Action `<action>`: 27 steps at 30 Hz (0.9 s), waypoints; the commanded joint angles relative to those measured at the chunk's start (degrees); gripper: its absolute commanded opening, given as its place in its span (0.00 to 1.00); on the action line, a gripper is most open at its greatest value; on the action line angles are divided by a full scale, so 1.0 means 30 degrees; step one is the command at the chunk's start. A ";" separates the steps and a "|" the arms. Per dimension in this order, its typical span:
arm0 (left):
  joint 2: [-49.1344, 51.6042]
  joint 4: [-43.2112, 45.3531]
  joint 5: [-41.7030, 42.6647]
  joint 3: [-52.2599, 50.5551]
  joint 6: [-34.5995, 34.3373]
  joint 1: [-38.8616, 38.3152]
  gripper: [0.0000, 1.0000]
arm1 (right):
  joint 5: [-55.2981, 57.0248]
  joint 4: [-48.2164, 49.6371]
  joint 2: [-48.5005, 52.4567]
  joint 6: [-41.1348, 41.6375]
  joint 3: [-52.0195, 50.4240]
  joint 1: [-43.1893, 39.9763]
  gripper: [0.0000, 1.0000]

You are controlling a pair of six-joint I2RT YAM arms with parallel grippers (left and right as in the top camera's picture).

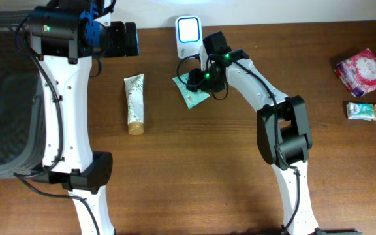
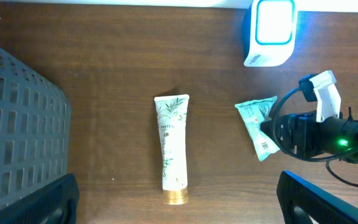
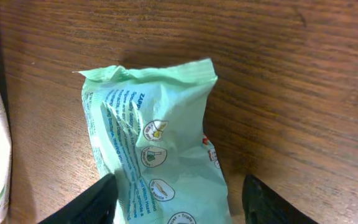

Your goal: Scan the item barcode

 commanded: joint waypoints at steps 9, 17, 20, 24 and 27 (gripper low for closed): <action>-0.0080 -0.0015 -0.0007 -0.0007 0.0095 0.0073 0.99 | 0.0299 -0.2885 -0.0437 0.0211 0.0474 -0.0372 0.04; -0.0080 -0.0015 -0.0007 -0.0007 0.0087 0.0073 0.99 | 1.3464 -0.9085 -0.4626 0.1319 0.1515 -0.2412 0.04; -0.0080 -0.0007 -0.0007 -0.0007 0.0095 0.0066 0.99 | 1.7515 -1.0666 -0.4758 0.1727 0.1508 -0.4226 0.04; -0.0080 -0.0015 -0.0007 -0.0007 0.0087 0.0073 0.99 | 1.7609 -1.1417 -0.4721 0.2237 0.1494 -0.7468 0.04; -0.0080 -0.0007 -0.0007 -0.0007 0.0095 0.0066 0.99 | 0.9435 -1.1387 -0.4707 0.0131 0.1472 -0.9799 0.04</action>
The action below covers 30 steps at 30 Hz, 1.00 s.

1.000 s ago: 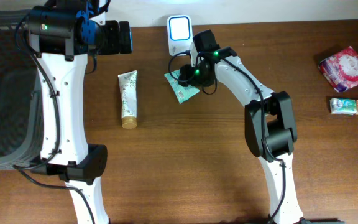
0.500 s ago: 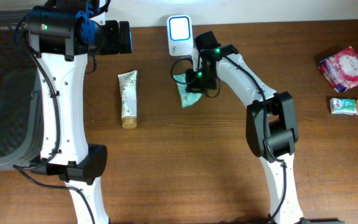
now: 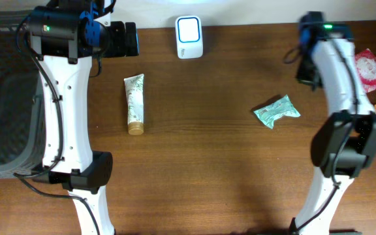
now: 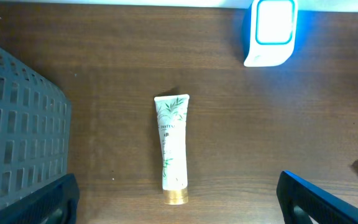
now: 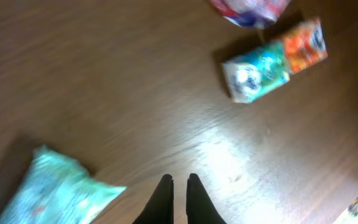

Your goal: Scan the item barcode

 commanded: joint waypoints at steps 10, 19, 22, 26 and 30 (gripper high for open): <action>-0.0080 -0.0007 -0.0007 -0.0007 0.0095 0.0073 0.99 | -1.2364 -0.1647 -0.0270 -0.2229 -0.2594 -0.0736 0.99; -0.0080 -0.0007 -0.0007 -0.0007 0.0095 0.0073 0.99 | -1.3515 0.4029 -0.0270 -0.0066 -0.7453 -0.0517 0.56; -0.0080 -0.0007 -0.0015 -0.0007 0.0095 0.0073 0.99 | -1.3493 0.5209 -0.0270 -0.0291 -0.7453 -0.0517 0.31; -0.0080 -0.0015 -0.0015 -0.0007 0.0095 0.0066 0.99 | -1.3522 0.5734 -0.0291 -0.0474 -0.7359 -0.0525 0.04; -0.0080 -0.0007 -0.0007 -0.0007 0.0095 0.0073 0.99 | -1.3515 0.5093 -0.0678 -0.1297 -0.5537 -0.0889 0.04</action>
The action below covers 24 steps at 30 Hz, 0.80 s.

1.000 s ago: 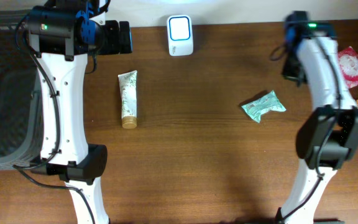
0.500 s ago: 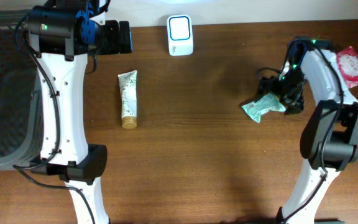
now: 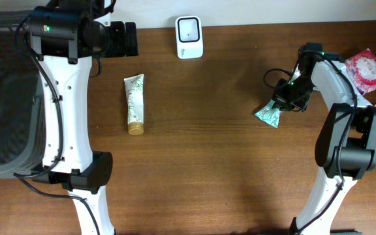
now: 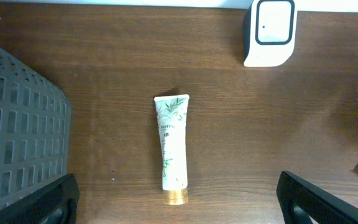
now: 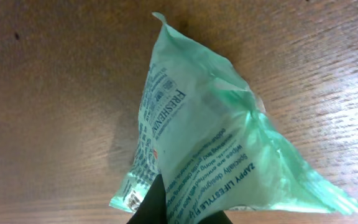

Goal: Scan the item barcode
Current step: 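Carry the green pouch right and drop it at the right edge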

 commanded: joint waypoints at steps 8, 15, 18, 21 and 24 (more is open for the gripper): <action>-0.0080 -0.0015 -0.0007 -0.0007 0.0095 0.0073 0.99 | 0.2616 -0.0452 -0.0583 -0.0561 0.3519 -0.7337 0.04; -0.0080 -0.0015 -0.0007 -0.0007 0.0095 0.0073 0.99 | 0.2477 -0.0379 -0.0583 -0.0568 0.3519 -0.9296 0.36; -0.0080 -0.0015 -0.0007 -0.0007 0.0095 0.0073 0.99 | -0.2149 -0.0634 -0.0583 -0.2047 0.3519 -0.8896 0.51; -0.0080 -0.0007 -0.0007 -0.0007 0.0087 0.0073 0.99 | -0.7584 -0.0576 -0.0583 -0.3526 0.3621 -0.7949 0.54; -0.0080 -0.0015 -0.0007 -0.0007 0.0087 0.0066 0.99 | -0.8306 -0.0641 -0.0583 -0.3519 0.4422 -0.6703 0.61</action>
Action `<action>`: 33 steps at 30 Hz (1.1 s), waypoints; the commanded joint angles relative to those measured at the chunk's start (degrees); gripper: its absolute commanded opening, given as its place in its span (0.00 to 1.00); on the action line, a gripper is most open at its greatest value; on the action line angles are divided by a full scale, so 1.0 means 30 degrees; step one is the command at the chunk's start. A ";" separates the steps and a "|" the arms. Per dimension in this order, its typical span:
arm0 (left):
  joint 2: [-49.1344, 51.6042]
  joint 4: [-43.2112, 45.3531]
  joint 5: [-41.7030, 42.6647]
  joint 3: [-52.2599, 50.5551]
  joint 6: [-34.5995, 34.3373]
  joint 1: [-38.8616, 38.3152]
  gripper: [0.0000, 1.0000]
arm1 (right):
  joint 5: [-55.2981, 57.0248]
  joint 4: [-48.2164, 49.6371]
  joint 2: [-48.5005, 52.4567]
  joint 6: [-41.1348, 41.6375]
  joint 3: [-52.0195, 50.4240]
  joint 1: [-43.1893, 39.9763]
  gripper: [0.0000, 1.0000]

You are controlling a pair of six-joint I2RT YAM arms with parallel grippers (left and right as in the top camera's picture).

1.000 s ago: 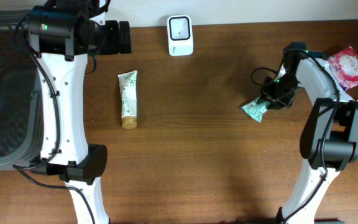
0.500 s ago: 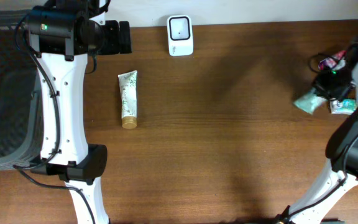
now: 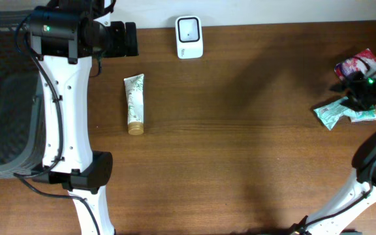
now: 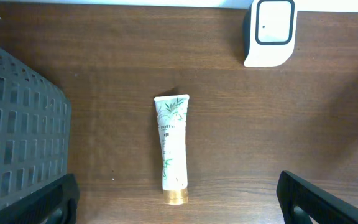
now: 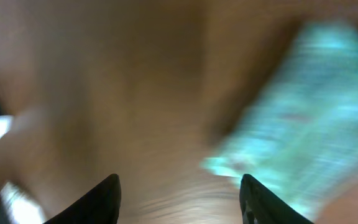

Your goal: Scan the item barcode

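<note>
The green wipes packet (image 3: 330,114) lies flat on the table at the far right. In the blurred right wrist view the packet (image 5: 309,137) sits ahead and to the right of the fingers, not between them. My right gripper (image 3: 363,88) (image 5: 179,202) is open, just behind and right of the packet. The white scanner (image 3: 188,29) (image 4: 269,31) stands at the back edge, its screen dark. My left gripper (image 3: 132,39) (image 4: 176,205) hangs open high above a white tube with a gold cap (image 3: 135,104) (image 4: 171,149).
A pink packet (image 3: 352,65) and an orange-and-blue pack lie at the right edge, close to the right gripper. A dark mesh basket (image 4: 17,124) fills the left side. The brown table (image 3: 240,150) carries everything.
The green packet was at middle right with my right gripper shut on it. Now it lies farther right beside the other packs, and the right gripper is open. The left arm has not moved.
My right gripper was around the green packet in front of the lit scanner. Then the packet lay at middle right with the gripper shut and away from it. Then the gripper was shut on it and the scanner was dark. Now it lies released at far right.
</note>
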 commanded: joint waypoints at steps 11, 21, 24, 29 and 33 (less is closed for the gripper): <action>-0.0080 -0.0007 -0.0007 -0.0007 0.0087 0.0066 0.99 | 0.0736 -0.0998 -0.0561 -0.0780 0.2419 0.7563 0.99; -0.0080 -0.0007 -0.0007 -0.0007 0.0095 0.0073 0.99 | 0.8925 -0.1297 -0.0488 -0.0772 0.2382 0.7985 0.99; -0.0080 -0.0015 -0.0015 -0.0007 0.0095 0.0073 0.99 | 0.8313 -0.1224 -0.0488 -0.0401 0.2382 0.8036 0.99; -0.0080 0.0488 0.0612 -0.0007 0.0007 0.0066 0.99 | 0.8349 -0.1224 -0.0488 -0.0408 0.2382 0.8029 0.99; -0.0080 0.0401 0.2266 -0.0007 0.0007 0.0066 0.99 | 0.8349 -0.1224 -0.0488 -0.0401 0.2382 0.8029 0.99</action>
